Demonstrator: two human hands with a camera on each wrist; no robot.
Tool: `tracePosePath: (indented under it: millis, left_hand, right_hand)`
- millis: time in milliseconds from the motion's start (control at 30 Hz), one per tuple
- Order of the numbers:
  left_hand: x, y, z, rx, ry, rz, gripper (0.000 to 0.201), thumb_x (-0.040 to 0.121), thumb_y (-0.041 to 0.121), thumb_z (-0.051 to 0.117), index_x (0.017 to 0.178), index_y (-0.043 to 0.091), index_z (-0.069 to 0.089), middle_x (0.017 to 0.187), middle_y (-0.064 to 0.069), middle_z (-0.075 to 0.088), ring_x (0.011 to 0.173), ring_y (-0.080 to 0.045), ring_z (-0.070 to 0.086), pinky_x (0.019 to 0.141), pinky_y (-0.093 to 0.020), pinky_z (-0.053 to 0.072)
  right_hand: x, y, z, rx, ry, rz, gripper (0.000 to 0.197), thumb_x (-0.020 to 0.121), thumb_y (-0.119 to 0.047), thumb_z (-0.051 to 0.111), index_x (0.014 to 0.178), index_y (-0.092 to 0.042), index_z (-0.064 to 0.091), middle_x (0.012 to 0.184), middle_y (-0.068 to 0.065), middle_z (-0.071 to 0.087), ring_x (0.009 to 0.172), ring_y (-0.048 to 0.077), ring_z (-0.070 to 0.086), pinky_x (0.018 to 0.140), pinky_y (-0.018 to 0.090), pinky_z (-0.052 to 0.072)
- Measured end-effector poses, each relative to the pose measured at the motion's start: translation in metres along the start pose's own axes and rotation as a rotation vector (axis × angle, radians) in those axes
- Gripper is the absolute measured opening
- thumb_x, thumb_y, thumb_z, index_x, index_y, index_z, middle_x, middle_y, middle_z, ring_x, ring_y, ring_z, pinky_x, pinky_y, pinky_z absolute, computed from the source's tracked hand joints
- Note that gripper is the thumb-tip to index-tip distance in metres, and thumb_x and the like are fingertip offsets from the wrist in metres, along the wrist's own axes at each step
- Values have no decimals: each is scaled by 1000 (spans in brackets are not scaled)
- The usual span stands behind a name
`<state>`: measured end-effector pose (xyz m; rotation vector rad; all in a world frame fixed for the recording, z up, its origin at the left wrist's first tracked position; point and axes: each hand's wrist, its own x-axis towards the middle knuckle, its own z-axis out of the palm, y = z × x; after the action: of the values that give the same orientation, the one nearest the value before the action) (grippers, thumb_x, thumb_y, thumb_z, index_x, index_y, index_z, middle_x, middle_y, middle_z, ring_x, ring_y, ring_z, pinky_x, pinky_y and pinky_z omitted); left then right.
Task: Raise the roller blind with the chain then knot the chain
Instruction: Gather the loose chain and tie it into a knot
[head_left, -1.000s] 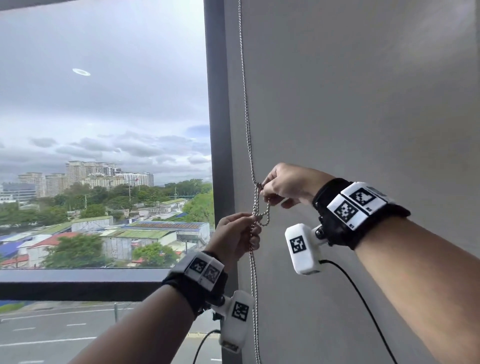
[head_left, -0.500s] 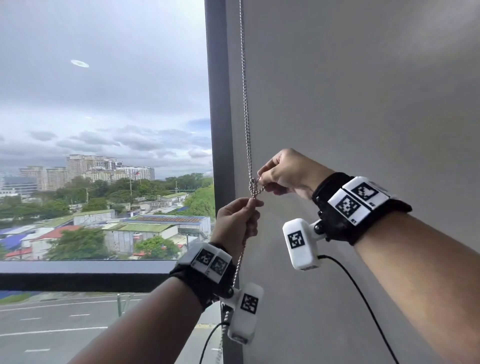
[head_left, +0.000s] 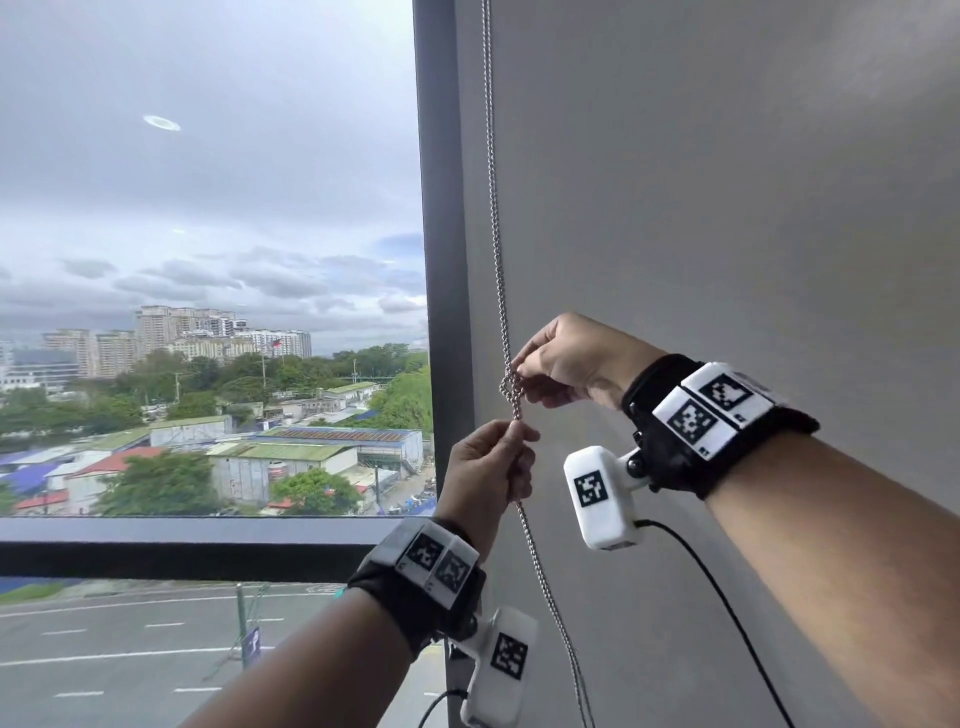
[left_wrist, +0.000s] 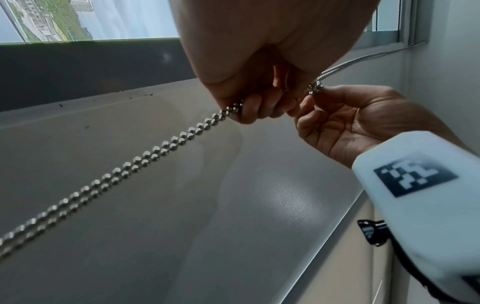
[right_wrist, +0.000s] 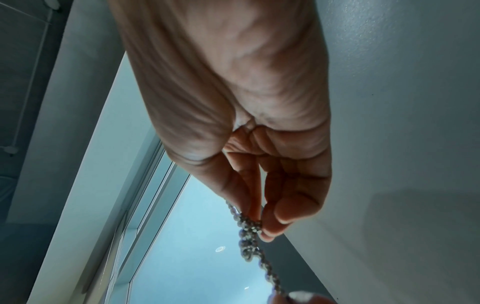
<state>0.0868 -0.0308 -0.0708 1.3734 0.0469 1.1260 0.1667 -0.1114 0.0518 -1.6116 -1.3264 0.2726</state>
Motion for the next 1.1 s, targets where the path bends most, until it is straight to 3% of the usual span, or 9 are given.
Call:
tracePosePath:
  millis: [200, 433, 567, 633, 700, 733, 867, 1000, 1100]
  left_hand:
    - [-2, -10, -6, 36, -10, 4, 25, 93, 11, 50, 74, 5, 64, 53, -7, 46, 42, -14, 39, 44, -24, 35]
    - [-11, -26, -28, 166, -89, -124, 21, 92, 1, 47, 79, -3, 62, 54, -8, 58, 44, -17, 57, 50, -25, 51]
    - [-12, -32, -53, 306, -96, -171, 24, 91, -1, 48, 73, -1, 64, 52, -4, 64, 48, -13, 61, 52, -22, 50]
    - [-8, -19, -59, 300, -116, -177, 26, 92, 0, 47, 71, -1, 63, 54, -4, 65, 49, -12, 61, 54, -20, 51]
    - [-6, 3, -55, 198, -130, -161, 26, 92, 2, 45, 72, -3, 62, 59, -9, 66, 53, -17, 62, 54, -23, 51]
    - [-4, 16, -52, 139, -129, -138, 25, 92, 4, 46, 73, -3, 62, 62, -12, 66, 55, -20, 62, 55, -24, 52]
    - [12, 65, -33, -37, -121, -37, 22, 93, 10, 46, 85, -3, 62, 84, -17, 70, 73, -24, 68, 67, -29, 54]
    - [40, 99, -15, -59, -66, 14, 26, 93, 17, 48, 102, -4, 61, 101, -18, 63, 96, -27, 60, 88, -32, 50]
    - [52, 109, -2, -4, -37, 30, 24, 91, 18, 53, 99, -2, 63, 92, -14, 62, 88, -26, 58, 85, -33, 49]
  right_hand:
    - [3, -5, 0, -34, 106, -74, 17, 86, -28, 68, 89, -11, 71, 80, 4, 70, 66, 16, 60, 60, 27, 45]
    - [5, -3, 1, -30, 168, -130, 18, 88, -22, 68, 86, -6, 75, 83, 8, 73, 66, 19, 49, 47, 24, 33]
    - [11, 3, -2, -11, 196, -141, 18, 87, -17, 70, 92, 0, 75, 89, 11, 74, 42, 0, 49, 38, 14, 32]
    - [16, 6, -3, -35, 212, -154, 16, 85, -19, 72, 89, -4, 77, 91, 8, 76, 51, -5, 58, 50, 10, 43]
    - [18, 9, -4, -49, 219, -155, 14, 83, -21, 74, 85, -8, 78, 89, 5, 77, 74, 5, 65, 76, 18, 51]
    - [18, 9, -4, -44, 218, -153, 14, 83, -21, 74, 85, -8, 78, 85, 3, 77, 74, 6, 64, 78, 19, 50]
    - [9, 3, 0, 5, 177, -129, 15, 87, -19, 70, 86, -5, 75, 59, 0, 62, 43, 8, 46, 41, 20, 34]
    - [0, -3, 5, 90, 85, -68, 20, 94, -21, 62, 95, -4, 70, 69, 12, 72, 50, 20, 64, 49, 27, 50]
    - [-5, -3, 9, 202, 35, -38, 23, 96, -24, 58, 102, -4, 67, 77, 16, 74, 61, 28, 72, 59, 38, 59]
